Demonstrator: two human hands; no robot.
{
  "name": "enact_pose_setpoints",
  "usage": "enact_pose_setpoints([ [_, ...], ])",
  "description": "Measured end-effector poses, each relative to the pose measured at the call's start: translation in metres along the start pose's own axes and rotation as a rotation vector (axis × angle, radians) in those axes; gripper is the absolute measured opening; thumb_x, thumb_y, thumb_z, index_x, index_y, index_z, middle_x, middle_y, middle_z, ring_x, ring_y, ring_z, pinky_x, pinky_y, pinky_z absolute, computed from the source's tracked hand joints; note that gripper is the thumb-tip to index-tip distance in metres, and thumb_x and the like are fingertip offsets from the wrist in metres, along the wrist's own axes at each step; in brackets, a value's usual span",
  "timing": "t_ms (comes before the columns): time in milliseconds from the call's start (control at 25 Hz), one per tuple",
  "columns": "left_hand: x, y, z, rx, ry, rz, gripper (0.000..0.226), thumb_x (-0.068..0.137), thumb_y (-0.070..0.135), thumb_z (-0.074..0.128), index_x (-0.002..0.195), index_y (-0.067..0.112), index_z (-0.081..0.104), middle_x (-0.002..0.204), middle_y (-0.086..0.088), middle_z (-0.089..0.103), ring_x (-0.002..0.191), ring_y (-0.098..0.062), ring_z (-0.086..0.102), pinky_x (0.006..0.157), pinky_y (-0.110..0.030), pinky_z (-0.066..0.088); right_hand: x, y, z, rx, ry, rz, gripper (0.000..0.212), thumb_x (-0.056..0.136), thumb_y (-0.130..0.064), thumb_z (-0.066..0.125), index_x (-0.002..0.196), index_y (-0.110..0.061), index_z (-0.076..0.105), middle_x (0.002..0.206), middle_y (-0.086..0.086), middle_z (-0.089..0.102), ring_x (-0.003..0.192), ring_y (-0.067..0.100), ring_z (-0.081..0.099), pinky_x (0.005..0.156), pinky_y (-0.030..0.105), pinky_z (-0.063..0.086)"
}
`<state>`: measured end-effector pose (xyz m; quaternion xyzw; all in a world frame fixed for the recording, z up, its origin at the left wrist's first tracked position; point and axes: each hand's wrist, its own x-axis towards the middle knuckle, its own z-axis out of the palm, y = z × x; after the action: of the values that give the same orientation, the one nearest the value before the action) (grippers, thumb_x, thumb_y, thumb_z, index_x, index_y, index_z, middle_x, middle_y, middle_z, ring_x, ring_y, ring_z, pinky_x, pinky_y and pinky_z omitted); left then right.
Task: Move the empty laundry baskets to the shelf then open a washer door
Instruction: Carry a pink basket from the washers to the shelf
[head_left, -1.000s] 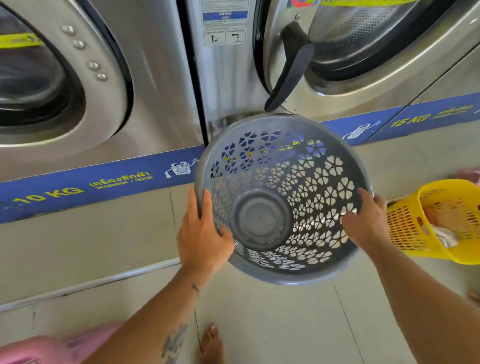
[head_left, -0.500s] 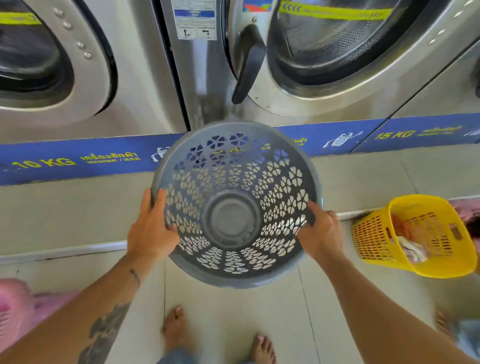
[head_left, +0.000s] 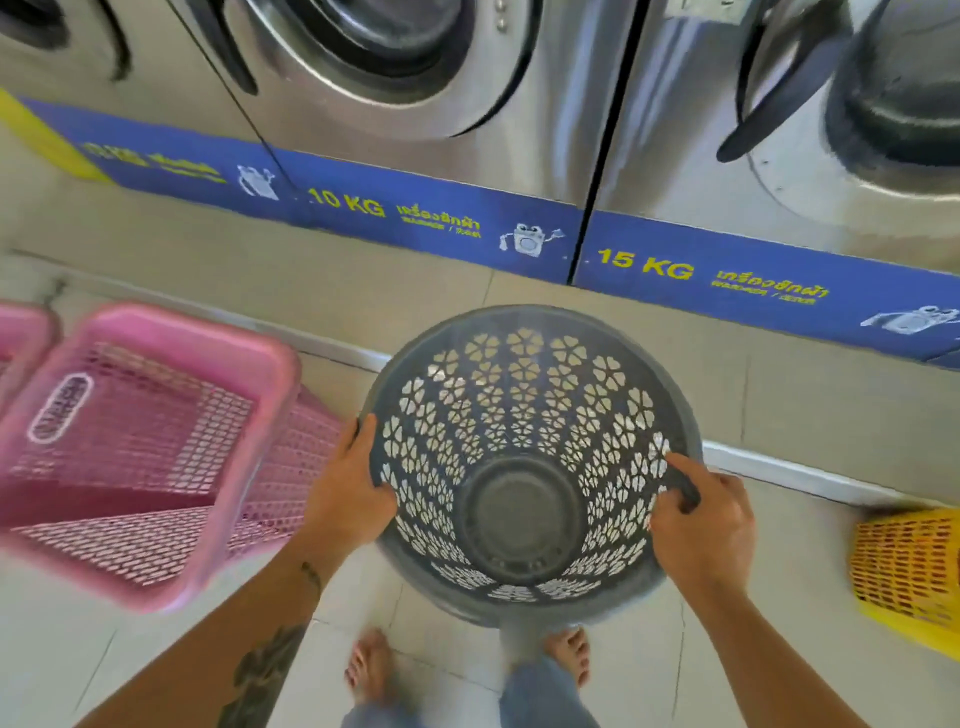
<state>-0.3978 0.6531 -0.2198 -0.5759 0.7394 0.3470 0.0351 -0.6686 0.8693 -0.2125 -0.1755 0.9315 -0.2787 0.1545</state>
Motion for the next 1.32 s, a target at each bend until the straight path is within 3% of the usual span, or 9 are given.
enact_pose_setpoints([
  [200,0.014,-0.063,-0.008,-0.047,0.038,-0.044,0.091,0.081,0.000,0.058,0.154,0.030,0.012,0.162,0.011,0.007,0.145,-0.022,0.022,0.107,-0.034,0.030,-0.026,-0.011,0.060,-0.087,-0.149,0.004,0.041,0.088,-0.017,0.054,0.128,-0.025,0.059,0.111,0.012,0.055,0.087,0.021,0.048,0.078,0.037,0.046],
  [440,0.048,-0.121,-0.007,-0.037,0.057,0.053,0.082,0.090,0.010,0.060,0.154,0.031,0.012,0.161,0.015,-0.003,0.146,-0.017,0.015,0.108,-0.028,0.008,-0.047,-0.021,0.130,-0.026,-0.214,0.183,0.057,0.081,-0.006,0.049,0.134,-0.027,0.055,0.123,0.018,0.059,0.098,0.038,0.058,0.076,0.046,0.056],
  [600,0.041,-0.167,0.006,-0.019,-0.111,0.066,0.092,0.088,0.006,0.060,0.154,0.032,0.001,0.154,0.028,-0.018,0.140,-0.024,0.033,0.106,-0.027,0.030,-0.087,-0.006,0.160,-0.021,-0.274,0.403,0.063,0.079,-0.005,0.051,0.137,-0.027,0.051,0.124,0.015,0.060,0.100,0.037,0.059,0.077,0.046,0.054],
  [680,0.030,-0.187,0.009,-0.013,-0.197,0.075,0.103,0.085,0.000,0.059,0.152,0.035,-0.010,0.152,0.028,-0.027,0.127,-0.025,0.050,0.086,-0.020,0.048,-0.109,0.001,0.169,0.001,-0.299,0.499,0.063,0.079,-0.005,0.053,0.138,-0.027,0.050,0.121,0.013,0.060,0.099,0.035,0.058,0.078,0.044,0.054],
  [800,0.023,-0.204,0.008,-0.017,-0.271,0.048,0.108,0.081,-0.002,0.060,0.151,0.035,-0.015,0.155,0.021,-0.029,0.103,-0.016,0.056,0.067,-0.025,0.057,-0.132,0.001,0.178,0.061,-0.337,0.570,0.066,0.076,-0.003,0.058,0.138,-0.026,0.050,0.112,0.008,0.058,0.096,0.030,0.056,0.069,0.034,0.047],
  [880,0.026,-0.206,0.003,-0.050,-0.280,0.048,0.106,0.080,-0.004,0.058,0.153,0.031,-0.012,0.157,0.019,-0.025,0.112,-0.018,0.052,0.064,-0.026,0.056,-0.142,-0.005,0.180,0.069,-0.370,0.558,0.064,0.074,-0.004,0.059,0.135,-0.023,0.050,0.106,0.003,0.061,0.092,0.027,0.058,0.070,0.034,0.046],
  [1040,0.025,-0.193,-0.012,0.010,-0.283,0.028,0.090,0.081,-0.001,0.056,0.155,0.021,0.009,0.163,0.002,-0.001,0.136,-0.029,0.038,0.100,-0.032,0.046,-0.154,-0.024,0.176,-0.025,-0.396,0.496,0.054,0.076,-0.006,0.056,0.128,-0.019,0.052,0.100,0.001,0.062,0.086,0.022,0.059,0.065,0.030,0.049],
  [1160,0.010,-0.185,-0.025,0.002,-0.279,0.008,0.075,0.084,0.002,0.055,0.151,0.017,0.026,0.158,-0.004,0.021,0.123,-0.023,0.049,0.086,-0.021,0.048,-0.171,-0.040,0.170,-0.044,-0.403,0.419,0.057,0.078,-0.008,0.053,0.134,-0.020,0.048,0.125,0.010,0.055,0.099,0.028,0.054,0.075,0.033,0.047],
  [1320,-0.023,-0.186,-0.037,-0.092,-0.299,0.003,0.057,0.087,0.003,0.052,0.142,0.018,0.043,0.145,-0.008,0.044,0.104,-0.024,0.061,0.055,-0.012,0.044,-0.199,-0.050,0.154,0.024,-0.444,0.372,0.052,0.081,-0.010,0.053,0.131,-0.025,0.049,0.122,0.006,0.053,0.101,0.027,0.053,0.076,0.034,0.046],
])
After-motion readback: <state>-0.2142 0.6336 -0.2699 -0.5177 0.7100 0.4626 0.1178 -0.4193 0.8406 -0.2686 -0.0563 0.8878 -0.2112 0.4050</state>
